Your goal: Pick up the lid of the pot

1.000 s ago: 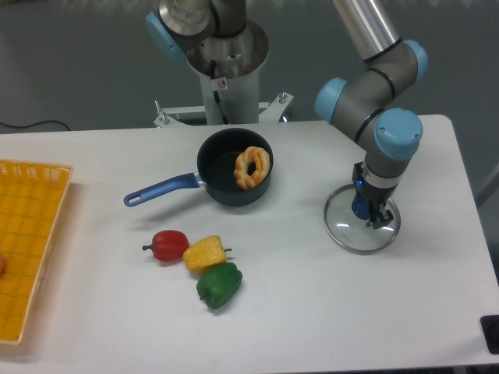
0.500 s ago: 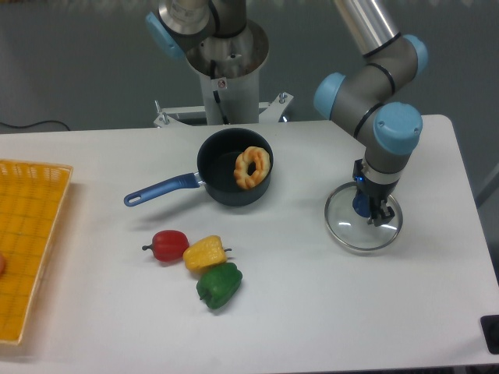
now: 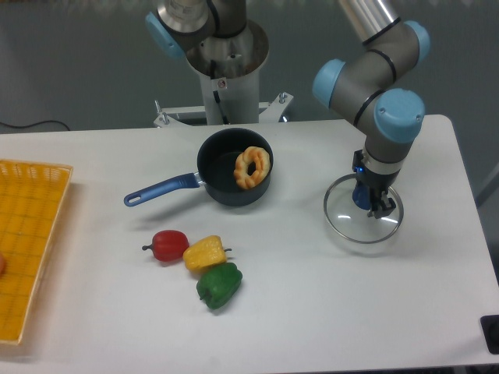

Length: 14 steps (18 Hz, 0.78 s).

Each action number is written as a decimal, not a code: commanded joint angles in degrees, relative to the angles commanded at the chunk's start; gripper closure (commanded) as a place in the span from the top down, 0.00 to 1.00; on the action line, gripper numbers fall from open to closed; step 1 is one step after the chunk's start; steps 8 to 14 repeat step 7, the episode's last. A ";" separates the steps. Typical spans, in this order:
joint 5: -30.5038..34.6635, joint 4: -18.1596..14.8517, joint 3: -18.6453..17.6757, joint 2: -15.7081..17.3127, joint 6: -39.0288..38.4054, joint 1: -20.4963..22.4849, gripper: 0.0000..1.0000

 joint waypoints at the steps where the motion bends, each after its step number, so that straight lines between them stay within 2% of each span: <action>1: 0.00 -0.62 0.44 0.17 -0.53 -0.09 0.63; 14: 0.00 -1.24 0.62 0.44 -0.80 -0.09 0.63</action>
